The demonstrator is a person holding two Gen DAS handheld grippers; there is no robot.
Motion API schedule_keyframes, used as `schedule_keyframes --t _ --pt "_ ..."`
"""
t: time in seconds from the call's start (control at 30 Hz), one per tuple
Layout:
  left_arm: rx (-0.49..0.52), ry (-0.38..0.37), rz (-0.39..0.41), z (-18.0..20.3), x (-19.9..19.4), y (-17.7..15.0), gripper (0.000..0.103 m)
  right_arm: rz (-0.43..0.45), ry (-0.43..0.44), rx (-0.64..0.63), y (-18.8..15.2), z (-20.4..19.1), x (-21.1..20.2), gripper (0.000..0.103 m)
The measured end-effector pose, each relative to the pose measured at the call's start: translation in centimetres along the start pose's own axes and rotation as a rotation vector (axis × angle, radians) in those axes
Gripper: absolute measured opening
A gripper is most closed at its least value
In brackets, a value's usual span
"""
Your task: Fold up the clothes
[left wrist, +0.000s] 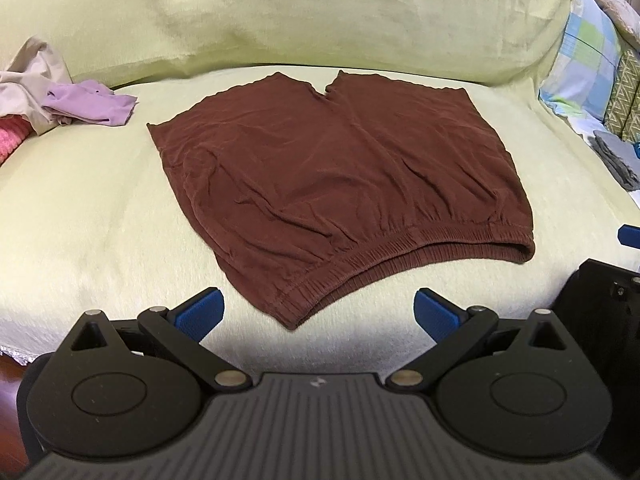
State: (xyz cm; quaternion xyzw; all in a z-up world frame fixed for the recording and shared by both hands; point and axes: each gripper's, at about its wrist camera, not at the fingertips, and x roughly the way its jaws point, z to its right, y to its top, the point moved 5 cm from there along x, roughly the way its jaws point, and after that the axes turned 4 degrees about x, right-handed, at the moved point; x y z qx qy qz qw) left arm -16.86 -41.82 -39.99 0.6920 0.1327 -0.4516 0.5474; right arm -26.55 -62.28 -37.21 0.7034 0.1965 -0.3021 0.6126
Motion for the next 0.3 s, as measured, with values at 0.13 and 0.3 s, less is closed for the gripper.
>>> schedule_keyframes --t 0.13,0.3 --pt "-0.001 0.003 0.004 -0.15 0.15 0.17 0.102 0.000 0.005 -0.001 0.12 -0.13 0.24 0.101" --pt "0.004 0.014 0.008 -0.10 0.49 0.17 0.102 -0.008 -0.002 -0.002 0.03 -0.09 0.75 0.101"
